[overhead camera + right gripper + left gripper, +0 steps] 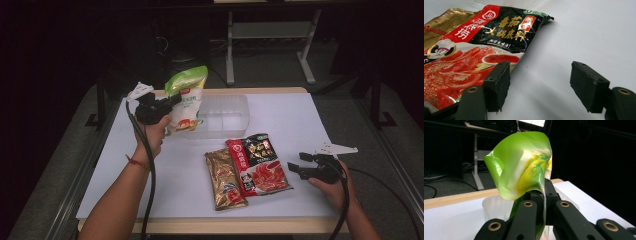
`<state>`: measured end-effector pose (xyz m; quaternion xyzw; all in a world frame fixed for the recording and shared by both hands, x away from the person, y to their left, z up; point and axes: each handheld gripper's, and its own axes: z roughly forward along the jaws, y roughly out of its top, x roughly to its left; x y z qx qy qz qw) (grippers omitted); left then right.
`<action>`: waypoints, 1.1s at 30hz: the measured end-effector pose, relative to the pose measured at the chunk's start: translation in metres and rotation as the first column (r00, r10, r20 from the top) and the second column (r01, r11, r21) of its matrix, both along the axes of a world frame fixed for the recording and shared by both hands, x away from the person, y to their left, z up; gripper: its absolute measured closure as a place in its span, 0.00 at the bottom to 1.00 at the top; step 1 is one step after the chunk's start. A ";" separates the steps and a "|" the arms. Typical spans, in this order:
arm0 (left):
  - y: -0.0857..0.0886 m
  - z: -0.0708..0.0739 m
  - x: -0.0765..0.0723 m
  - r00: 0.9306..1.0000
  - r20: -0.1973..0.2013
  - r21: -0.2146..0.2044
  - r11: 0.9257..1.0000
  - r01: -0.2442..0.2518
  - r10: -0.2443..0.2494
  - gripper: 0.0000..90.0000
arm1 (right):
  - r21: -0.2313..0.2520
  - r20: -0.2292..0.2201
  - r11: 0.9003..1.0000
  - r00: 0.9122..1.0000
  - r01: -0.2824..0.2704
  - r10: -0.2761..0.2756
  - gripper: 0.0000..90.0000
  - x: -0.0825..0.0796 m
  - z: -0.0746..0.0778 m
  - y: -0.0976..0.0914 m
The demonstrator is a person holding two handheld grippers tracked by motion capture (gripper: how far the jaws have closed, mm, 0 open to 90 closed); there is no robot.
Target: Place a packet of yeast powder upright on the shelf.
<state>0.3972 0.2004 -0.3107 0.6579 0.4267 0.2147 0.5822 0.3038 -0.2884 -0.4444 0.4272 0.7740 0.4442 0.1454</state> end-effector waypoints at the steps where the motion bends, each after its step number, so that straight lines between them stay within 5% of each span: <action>1: -0.007 -0.001 0.007 1.000 -0.013 -0.006 1.000 -0.013 0.013 0.99 | 0.000 0.000 1.000 1.000 0.000 0.000 0.35 0.000 0.000 0.000; 12: -0.037 -0.001 0.038 0.991 0.008 0.046 0.990 -0.135 0.135 0.99 | -0.012 -0.005 1.000 1.000 -0.011 0.011 0.35 -0.001 -0.001 0.001; 24: -0.048 -0.007 0.057 0.969 0.034 0.059 0.967 -0.247 0.246 0.99 | -0.041 -0.020 0.999 0.999 -0.035 0.034 0.35 -0.001 -0.005 0.006; 32: -0.056 -0.020 0.058 0.974 0.042 0.059 0.972 -0.227 0.224 0.99 | -0.039 -0.018 0.999 0.999 -0.036 0.035 0.35 -0.002 -0.005 0.006; 33: -0.053 -0.031 0.058 0.979 0.004 -0.012 0.979 -0.201 0.201 0.99 | -0.041 -0.018 0.998 0.999 -0.038 0.037 0.35 -0.001 -0.005 0.006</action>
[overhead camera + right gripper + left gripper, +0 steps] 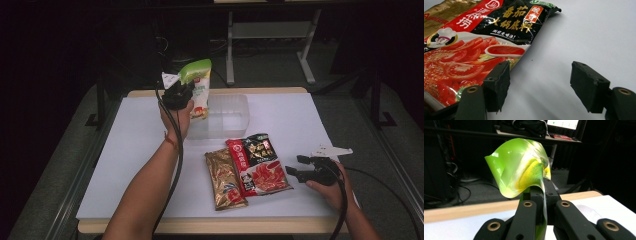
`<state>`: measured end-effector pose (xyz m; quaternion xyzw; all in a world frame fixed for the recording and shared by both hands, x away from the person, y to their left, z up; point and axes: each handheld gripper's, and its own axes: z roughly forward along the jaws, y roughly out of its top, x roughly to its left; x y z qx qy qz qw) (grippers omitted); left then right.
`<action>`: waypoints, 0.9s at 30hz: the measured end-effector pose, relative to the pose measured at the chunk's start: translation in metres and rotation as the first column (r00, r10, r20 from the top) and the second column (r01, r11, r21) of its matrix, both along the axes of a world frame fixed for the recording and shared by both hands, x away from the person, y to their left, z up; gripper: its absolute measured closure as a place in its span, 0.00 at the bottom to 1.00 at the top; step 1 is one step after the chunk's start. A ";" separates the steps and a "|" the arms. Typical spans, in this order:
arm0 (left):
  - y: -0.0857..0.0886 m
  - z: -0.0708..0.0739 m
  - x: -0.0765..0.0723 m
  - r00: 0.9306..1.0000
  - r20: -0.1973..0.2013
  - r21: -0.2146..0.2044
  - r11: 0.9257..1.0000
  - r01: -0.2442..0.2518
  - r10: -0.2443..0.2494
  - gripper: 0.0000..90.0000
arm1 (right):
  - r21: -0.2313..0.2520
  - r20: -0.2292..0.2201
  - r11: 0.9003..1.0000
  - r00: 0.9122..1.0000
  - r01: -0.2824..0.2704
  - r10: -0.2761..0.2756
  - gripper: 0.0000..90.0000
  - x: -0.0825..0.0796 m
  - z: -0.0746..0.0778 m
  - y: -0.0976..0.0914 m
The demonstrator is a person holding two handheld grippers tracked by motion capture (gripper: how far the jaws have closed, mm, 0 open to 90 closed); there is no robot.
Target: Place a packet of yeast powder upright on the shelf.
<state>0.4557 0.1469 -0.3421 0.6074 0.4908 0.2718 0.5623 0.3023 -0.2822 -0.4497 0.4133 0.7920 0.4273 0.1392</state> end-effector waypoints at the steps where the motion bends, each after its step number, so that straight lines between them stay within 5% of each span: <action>1: 0.001 -0.005 0.000 1.000 -0.003 0.003 1.000 -0.014 0.015 0.99 | 0.001 0.000 1.000 1.000 -0.001 0.001 0.35 0.000 0.000 0.000; 3: 0.003 -0.015 0.001 1.000 -0.017 0.012 1.000 -0.021 0.021 0.98 | 0.001 -0.002 1.000 1.000 -0.002 0.002 0.35 0.000 0.000 0.001; 6: 0.010 -0.030 0.003 0.999 -0.036 -0.036 0.999 -0.005 0.004 0.98 | 0.001 0.002 1.000 1.000 -0.008 0.008 0.35 0.000 0.000 0.001; 16: 0.006 -0.040 -0.008 0.994 0.001 0.088 0.990 0.112 -0.113 0.96 | -0.005 -0.002 1.000 1.000 -0.012 0.012 0.35 0.000 0.000 0.002; 21: 0.014 -0.045 -0.009 0.992 -0.016 0.096 0.987 0.128 -0.127 0.96 | -0.004 -0.002 1.000 1.000 -0.008 0.008 0.35 0.000 0.000 0.002; 23: 0.016 -0.049 -0.013 0.991 -0.009 0.141 0.980 0.137 -0.137 0.97 | -0.006 0.000 1.000 1.000 -0.008 0.008 0.35 0.000 0.000 0.002; 27: 0.020 -0.052 -0.015 0.987 -0.010 0.159 0.975 0.157 -0.157 0.97 | -0.008 -0.002 1.000 1.000 -0.005 0.005 0.35 0.000 0.000 0.002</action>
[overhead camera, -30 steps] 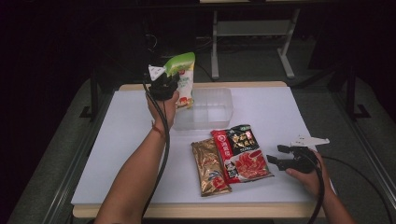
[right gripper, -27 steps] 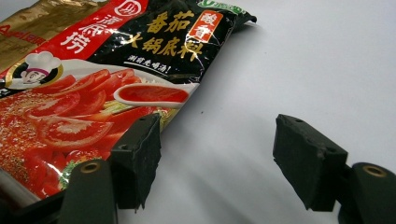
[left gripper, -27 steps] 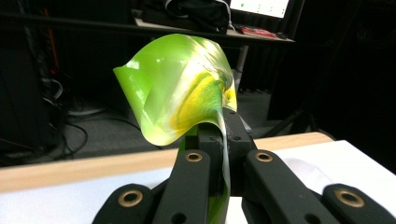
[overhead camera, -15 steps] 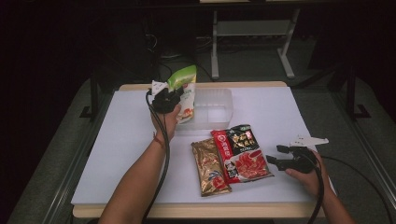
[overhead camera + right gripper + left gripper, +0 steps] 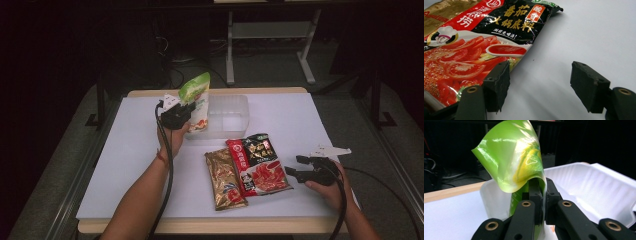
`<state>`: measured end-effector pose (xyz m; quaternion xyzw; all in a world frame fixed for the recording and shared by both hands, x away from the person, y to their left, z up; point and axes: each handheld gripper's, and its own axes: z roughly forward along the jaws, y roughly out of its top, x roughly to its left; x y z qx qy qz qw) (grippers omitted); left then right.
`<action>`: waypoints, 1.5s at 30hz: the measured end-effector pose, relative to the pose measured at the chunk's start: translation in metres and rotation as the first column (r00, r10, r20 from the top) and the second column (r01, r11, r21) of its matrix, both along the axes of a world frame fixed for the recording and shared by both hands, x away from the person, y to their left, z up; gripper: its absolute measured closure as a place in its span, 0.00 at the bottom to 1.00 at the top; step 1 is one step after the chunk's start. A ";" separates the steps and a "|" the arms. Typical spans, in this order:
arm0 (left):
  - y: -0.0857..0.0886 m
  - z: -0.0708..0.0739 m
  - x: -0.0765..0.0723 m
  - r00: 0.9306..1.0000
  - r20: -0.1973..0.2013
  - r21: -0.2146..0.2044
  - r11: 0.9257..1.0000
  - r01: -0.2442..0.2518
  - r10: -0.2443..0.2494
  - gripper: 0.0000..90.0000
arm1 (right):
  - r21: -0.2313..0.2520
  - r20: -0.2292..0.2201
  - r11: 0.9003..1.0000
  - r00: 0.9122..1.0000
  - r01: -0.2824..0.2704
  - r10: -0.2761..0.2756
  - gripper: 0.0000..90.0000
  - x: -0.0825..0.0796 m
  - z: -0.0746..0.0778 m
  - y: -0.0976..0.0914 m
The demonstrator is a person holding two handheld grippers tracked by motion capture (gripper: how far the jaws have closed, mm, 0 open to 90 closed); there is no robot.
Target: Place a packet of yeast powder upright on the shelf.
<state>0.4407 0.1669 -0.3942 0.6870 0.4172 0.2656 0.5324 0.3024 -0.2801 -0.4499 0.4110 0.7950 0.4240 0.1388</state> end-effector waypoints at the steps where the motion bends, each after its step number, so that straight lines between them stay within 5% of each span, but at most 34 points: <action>1: 0.000 0.000 0.000 1.000 0.000 0.000 1.000 0.000 0.000 0.97 | 0.000 0.000 1.000 1.000 0.000 0.000 0.35 0.000 0.000 0.000; 10: 0.002 -0.011 -0.012 1.000 0.029 0.067 0.998 0.007 -0.009 0.97 | -0.004 -0.004 1.000 1.000 0.007 -0.007 0.35 -0.001 0.000 0.000; 15: 0.005 -0.015 -0.011 1.000 0.001 0.099 0.995 0.021 -0.021 0.92 | -0.009 -0.001 1.000 1.000 0.006 -0.006 0.35 -0.002 0.000 0.000; 27: 0.019 -0.016 -0.018 0.995 -0.009 0.106 0.990 0.095 -0.095 0.73 | -0.030 0.003 1.000 1.000 0.005 -0.005 0.35 -0.003 0.000 0.002; 45: 0.043 -0.015 -0.060 0.982 -0.016 0.149 0.971 0.189 -0.188 0.54 | -0.061 0.010 0.998 1.000 -0.001 0.002 0.35 -0.004 0.001 0.006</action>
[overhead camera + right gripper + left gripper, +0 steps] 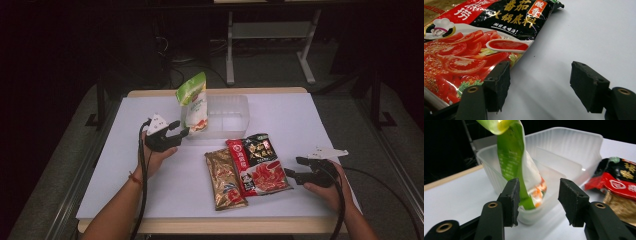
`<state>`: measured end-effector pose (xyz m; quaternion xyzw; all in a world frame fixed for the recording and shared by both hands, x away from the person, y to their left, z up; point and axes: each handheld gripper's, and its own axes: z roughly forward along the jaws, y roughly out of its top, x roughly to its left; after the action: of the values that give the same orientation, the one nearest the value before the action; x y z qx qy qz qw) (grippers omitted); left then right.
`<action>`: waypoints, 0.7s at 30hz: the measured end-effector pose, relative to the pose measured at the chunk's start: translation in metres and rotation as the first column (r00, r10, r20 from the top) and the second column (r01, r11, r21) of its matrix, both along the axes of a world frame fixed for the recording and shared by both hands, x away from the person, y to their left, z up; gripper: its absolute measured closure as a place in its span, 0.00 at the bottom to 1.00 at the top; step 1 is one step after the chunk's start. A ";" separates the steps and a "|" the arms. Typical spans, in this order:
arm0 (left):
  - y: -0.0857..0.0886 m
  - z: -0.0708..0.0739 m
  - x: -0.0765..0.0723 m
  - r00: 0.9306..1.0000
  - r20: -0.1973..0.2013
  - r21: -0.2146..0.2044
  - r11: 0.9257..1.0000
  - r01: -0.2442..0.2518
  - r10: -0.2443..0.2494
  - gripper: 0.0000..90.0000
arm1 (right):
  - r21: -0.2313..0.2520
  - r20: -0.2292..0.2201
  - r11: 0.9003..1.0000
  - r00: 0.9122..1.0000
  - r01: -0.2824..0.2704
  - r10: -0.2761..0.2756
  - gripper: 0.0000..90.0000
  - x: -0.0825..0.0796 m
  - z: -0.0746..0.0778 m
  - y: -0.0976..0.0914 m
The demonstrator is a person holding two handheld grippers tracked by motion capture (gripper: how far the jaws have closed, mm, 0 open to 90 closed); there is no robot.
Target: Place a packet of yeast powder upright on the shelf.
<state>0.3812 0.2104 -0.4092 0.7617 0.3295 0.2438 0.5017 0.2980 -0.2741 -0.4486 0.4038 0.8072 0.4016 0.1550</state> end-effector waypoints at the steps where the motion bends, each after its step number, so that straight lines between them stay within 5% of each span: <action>1: 0.000 0.000 -0.002 1.000 -0.009 -0.005 1.000 0.009 -0.009 0.54 | -0.002 0.001 1.000 1.000 -0.001 0.001 0.35 0.000 0.000 0.000; 5: 0.001 -0.001 -0.008 0.999 -0.028 0.001 0.999 0.038 -0.038 0.48 | -0.005 0.001 1.000 1.000 0.000 0.000 0.35 -0.001 0.000 0.001; 12: -0.004 -0.004 -0.021 0.986 -0.093 -0.004 0.990 0.140 -0.140 0.39 | -0.009 0.003 1.000 1.000 -0.003 0.003 0.35 0.000 -0.001 0.000; 14: -0.008 -0.006 -0.022 0.974 -0.123 -0.030 0.981 0.190 -0.192 0.37 | -0.012 0.001 1.000 1.000 -0.009 0.009 0.35 0.000 -0.001 0.001; 15: -0.013 -0.009 -0.023 0.962 -0.154 -0.030 0.974 0.223 -0.225 0.35 | -0.013 0.002 1.000 1.000 -0.012 0.012 0.35 0.000 -0.001 0.002; 16: -0.013 -0.009 -0.023 0.962 -0.154 -0.030 0.974 0.223 -0.225 0.34 | -0.013 0.002 1.000 1.000 -0.012 0.012 0.35 0.000 -0.001 0.002; 21: -0.032 -0.021 -0.022 0.929 -0.228 -0.022 0.955 0.295 -0.292 0.30 | -0.022 0.011 1.000 1.000 -0.018 0.018 0.36 -0.001 0.001 0.003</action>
<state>0.3596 0.1788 -0.4298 0.8285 0.2658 0.0790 0.4866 0.2972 -0.2711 -0.4480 0.3925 0.8143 0.3965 0.1602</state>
